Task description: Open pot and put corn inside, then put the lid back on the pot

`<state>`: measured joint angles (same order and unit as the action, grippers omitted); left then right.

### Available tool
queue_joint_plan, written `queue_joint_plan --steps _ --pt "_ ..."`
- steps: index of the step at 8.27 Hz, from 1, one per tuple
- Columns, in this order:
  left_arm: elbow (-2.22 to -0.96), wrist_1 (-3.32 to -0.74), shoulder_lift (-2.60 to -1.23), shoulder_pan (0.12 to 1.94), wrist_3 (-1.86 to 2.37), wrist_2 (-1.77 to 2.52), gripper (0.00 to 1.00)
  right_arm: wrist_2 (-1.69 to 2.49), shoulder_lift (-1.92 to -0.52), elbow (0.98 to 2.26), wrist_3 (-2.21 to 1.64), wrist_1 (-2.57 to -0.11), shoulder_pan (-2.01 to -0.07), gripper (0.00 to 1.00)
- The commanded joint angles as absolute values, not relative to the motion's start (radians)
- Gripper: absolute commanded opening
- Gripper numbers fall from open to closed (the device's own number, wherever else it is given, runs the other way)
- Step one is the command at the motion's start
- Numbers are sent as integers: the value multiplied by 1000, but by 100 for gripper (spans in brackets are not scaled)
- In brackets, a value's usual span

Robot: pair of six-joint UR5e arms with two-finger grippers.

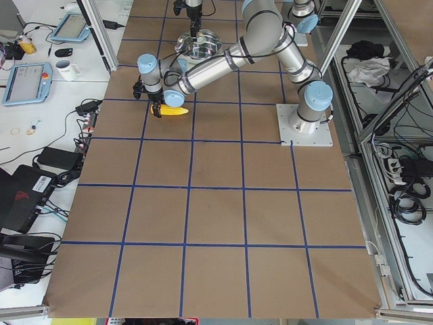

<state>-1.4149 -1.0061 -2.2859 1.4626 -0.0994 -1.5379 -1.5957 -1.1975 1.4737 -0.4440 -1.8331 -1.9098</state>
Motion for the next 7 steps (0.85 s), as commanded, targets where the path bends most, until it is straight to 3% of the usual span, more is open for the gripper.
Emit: queue_joint_plan --steps 1,2,4,7 --pt "-1416 -1020 -2276 1470 -86 -1552 18 -1576 -1195 1474 -443 -1827 -1910 51" --pt "-1411 -1025 -2266 1474 -66 -1549 13 -1571 -1195 1474 -443 -1827 -1910 45" --pt "-1411 -1070 -2267 1474 -52 -1568 0 -1572 -1197 1471 -433 -1827 -1910 24" --pt "-1399 -1185 -2170 1479 -55 -1611 0 -1586 -1283 1419 -344 -1765 -1866 22"
